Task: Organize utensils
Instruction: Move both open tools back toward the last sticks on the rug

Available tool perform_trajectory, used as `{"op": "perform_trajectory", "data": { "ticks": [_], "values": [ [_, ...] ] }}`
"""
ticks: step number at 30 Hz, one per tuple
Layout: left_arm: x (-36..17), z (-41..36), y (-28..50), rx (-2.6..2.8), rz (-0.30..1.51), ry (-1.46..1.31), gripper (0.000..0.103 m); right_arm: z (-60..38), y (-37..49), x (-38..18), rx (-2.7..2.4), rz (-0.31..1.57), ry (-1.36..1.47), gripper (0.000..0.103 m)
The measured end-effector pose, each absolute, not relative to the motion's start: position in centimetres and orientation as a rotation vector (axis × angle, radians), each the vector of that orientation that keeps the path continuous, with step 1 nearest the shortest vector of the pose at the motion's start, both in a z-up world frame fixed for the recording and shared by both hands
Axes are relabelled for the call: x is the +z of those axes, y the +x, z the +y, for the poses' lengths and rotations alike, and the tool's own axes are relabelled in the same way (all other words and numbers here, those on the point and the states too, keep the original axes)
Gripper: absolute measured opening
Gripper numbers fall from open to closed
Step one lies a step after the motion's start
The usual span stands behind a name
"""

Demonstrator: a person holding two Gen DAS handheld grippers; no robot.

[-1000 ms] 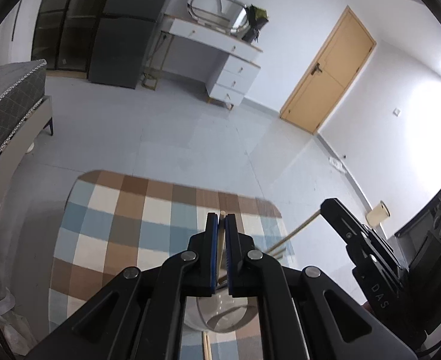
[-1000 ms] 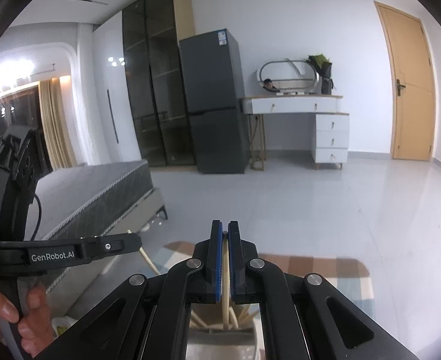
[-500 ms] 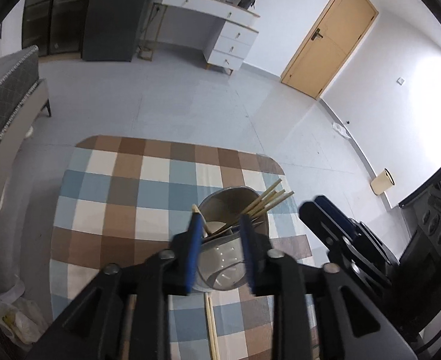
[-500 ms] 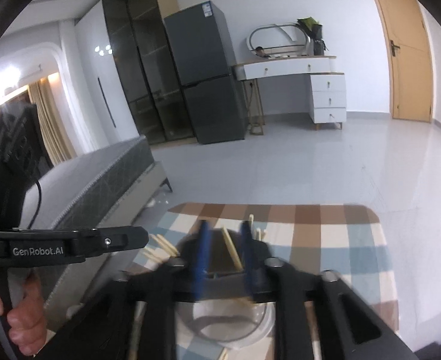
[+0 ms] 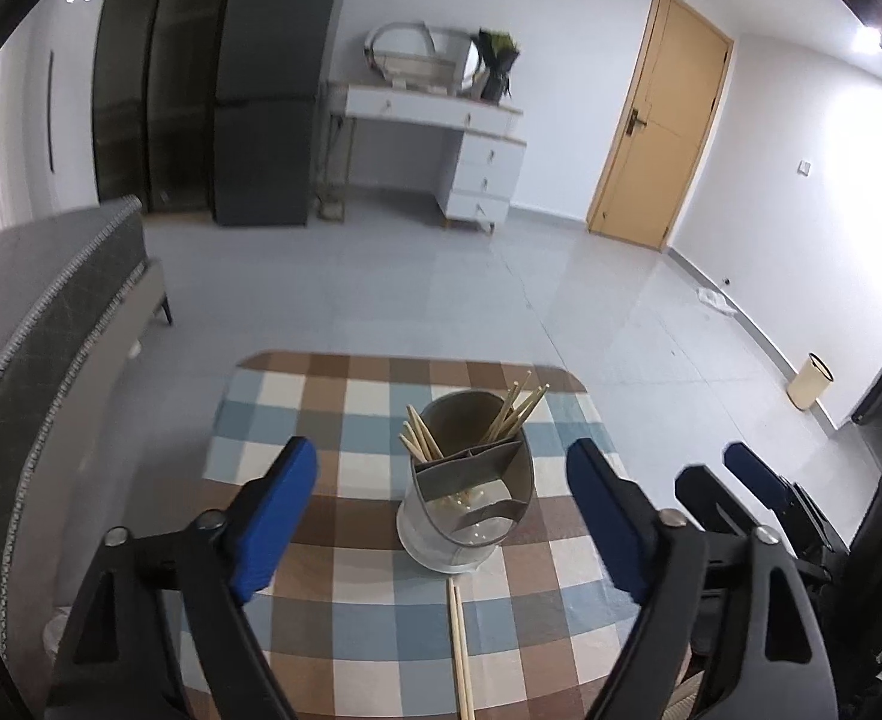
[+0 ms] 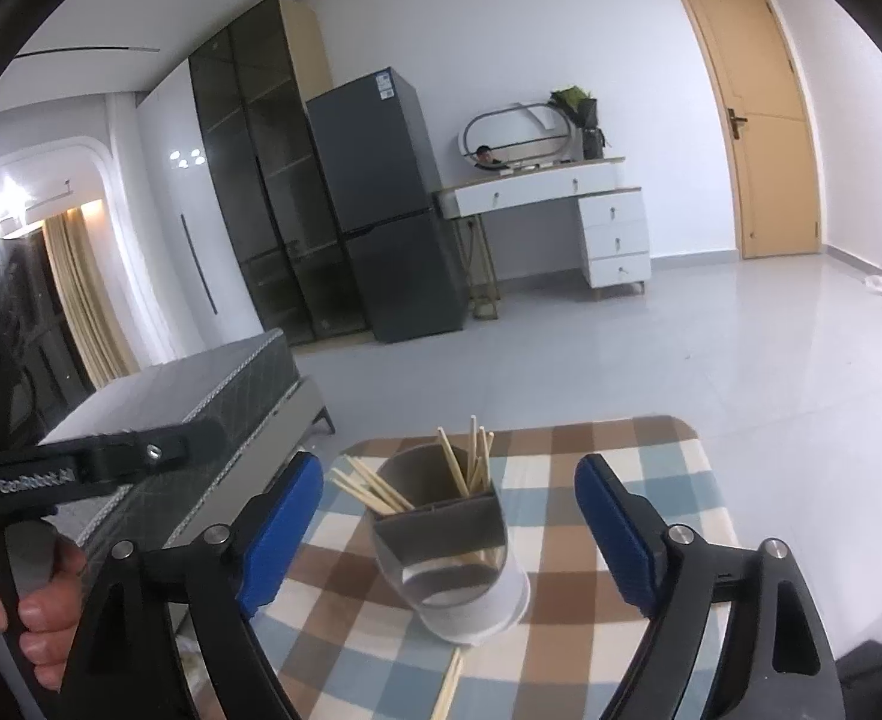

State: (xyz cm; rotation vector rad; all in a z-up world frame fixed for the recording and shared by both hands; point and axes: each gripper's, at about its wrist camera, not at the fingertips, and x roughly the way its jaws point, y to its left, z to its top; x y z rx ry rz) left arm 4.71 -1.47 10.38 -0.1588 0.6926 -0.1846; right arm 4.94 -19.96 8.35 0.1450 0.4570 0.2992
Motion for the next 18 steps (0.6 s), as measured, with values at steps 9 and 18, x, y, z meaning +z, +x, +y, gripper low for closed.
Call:
{"op": "perform_trajectory", "data": {
  "ticks": [9,18],
  "values": [
    [8.9,-1.6,0.5,-0.115,0.609,-0.109,0.092,-18.9,-0.5,6.2,0.264,0.424,0.115,0.103],
    [4.3,-0.4,-1.6,-0.054,0.631,-0.114,0.093,-18.0,-3.9,1.5,0.249,0.468,0.016,0.103]
  ]
}}
